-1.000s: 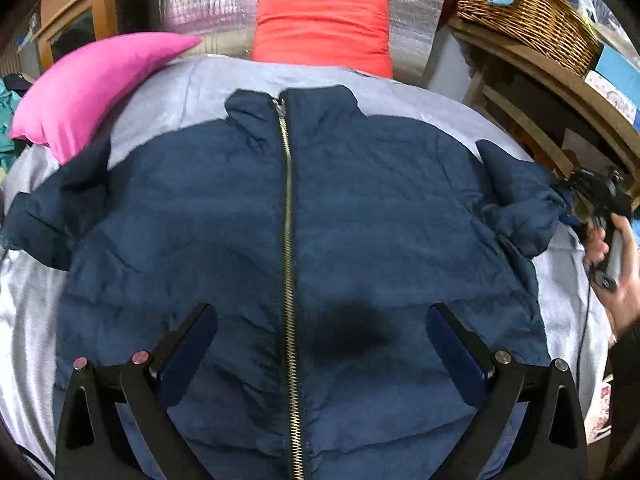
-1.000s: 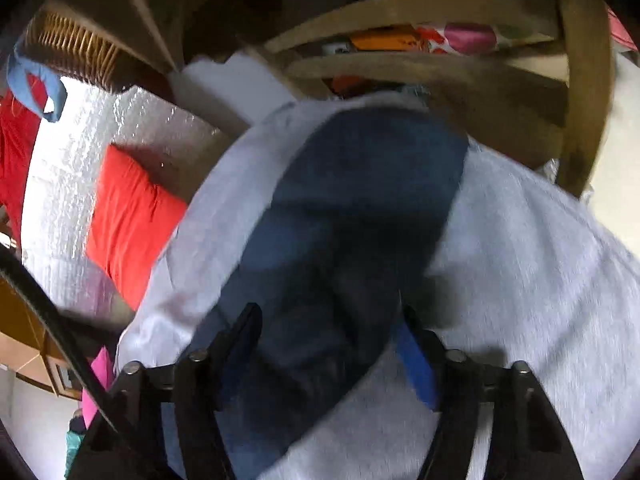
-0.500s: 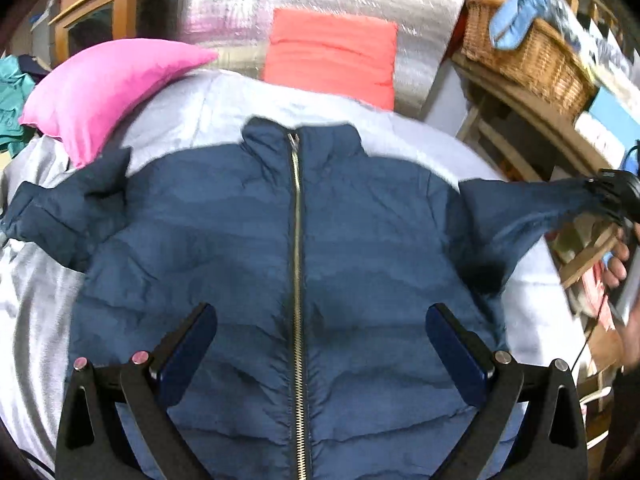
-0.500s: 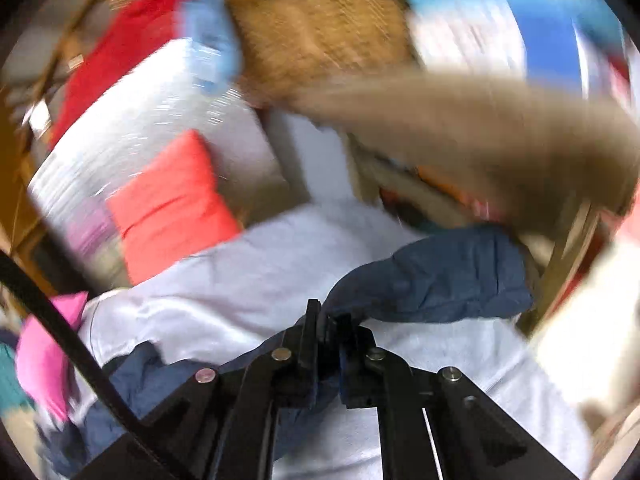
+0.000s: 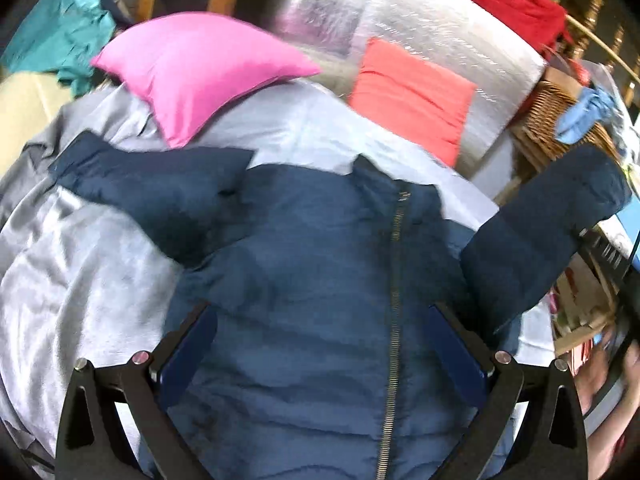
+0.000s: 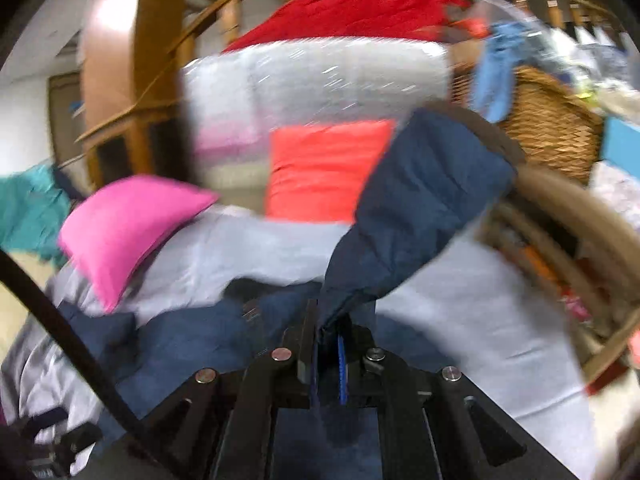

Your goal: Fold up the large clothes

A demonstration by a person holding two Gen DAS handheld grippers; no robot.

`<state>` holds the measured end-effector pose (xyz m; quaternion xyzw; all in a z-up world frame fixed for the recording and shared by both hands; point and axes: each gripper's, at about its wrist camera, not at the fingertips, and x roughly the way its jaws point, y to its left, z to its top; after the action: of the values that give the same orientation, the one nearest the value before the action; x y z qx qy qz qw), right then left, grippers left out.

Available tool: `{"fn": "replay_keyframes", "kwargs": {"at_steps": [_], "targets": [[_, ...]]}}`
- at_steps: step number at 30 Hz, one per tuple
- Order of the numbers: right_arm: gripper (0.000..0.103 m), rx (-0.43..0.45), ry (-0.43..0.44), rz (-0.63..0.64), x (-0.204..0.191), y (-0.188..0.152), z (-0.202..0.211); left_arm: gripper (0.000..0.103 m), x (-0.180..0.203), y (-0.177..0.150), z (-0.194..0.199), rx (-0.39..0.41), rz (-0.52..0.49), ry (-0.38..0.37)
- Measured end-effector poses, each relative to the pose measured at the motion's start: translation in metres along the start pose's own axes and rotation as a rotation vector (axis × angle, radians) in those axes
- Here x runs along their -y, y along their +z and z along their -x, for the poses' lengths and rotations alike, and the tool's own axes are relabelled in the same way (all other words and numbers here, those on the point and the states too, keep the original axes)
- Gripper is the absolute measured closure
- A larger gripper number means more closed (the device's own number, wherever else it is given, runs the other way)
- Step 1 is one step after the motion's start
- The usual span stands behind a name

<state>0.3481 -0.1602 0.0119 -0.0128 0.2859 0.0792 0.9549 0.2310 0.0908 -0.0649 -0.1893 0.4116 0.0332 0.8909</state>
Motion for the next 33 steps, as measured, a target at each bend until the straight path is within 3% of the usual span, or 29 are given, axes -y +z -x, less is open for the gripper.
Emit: {"fn": "replay_keyframes", "kwargs": {"at_steps": [5, 7, 9, 12, 14, 16, 18, 20, 25, 30, 33], "targets": [[0.095, -0.058, 0.121, 0.085, -0.064, -0.049, -0.046, 0.000, -0.031, 0.003, -0.012, -0.025, 0.090, 0.002], [0.090, -0.142, 0.202, 0.132, -0.089, -0.070, -0.063, 0.000, -0.034, 0.008, -0.013, -0.026, 0.102, -0.017], [0.073, -0.205, 0.244, 0.159, -0.106, -0.092, -0.072, 0.000, -0.040, 0.011, -0.016, -0.037, 0.125, -0.037], [0.056, -0.302, 0.249, 0.228, -0.117, -0.121, -0.091, 0.000, -0.048, 0.012, -0.023, -0.071, 0.169, -0.058], [0.053, -0.389, 0.283, 0.207, -0.107, -0.132, -0.096, 0.000, -0.048, 0.012, -0.030, -0.107, 0.172, -0.042], [0.039, -0.413, 0.343, 0.136, -0.082, -0.125, -0.084, 0.000, -0.049, 0.010, -0.034, -0.125, 0.185, -0.055], [0.001, -0.416, 0.426, 0.012, -0.049, -0.115, -0.064, 0.000, -0.046, 0.007, -0.035, -0.133, 0.180, -0.072], [0.001, -0.406, 0.488, -0.069, -0.020, -0.108, -0.046, 0.000, -0.042, 0.002, -0.037, -0.132, 0.146, -0.069], [0.001, -0.352, 0.438, -0.346, 0.082, -0.110, -0.007, 0.000, -0.031, -0.019, -0.053, -0.178, 0.104, 0.000], [0.012, -0.378, 0.316, -0.557, 0.164, -0.131, -0.017, 0.001, -0.004, -0.022, -0.076, -0.203, 0.029, 0.037], [0.023, -0.432, 0.340, -0.687, 0.187, -0.153, -0.037, 0.014, -0.001, -0.019, -0.105, -0.267, 0.038, 0.057]]}}
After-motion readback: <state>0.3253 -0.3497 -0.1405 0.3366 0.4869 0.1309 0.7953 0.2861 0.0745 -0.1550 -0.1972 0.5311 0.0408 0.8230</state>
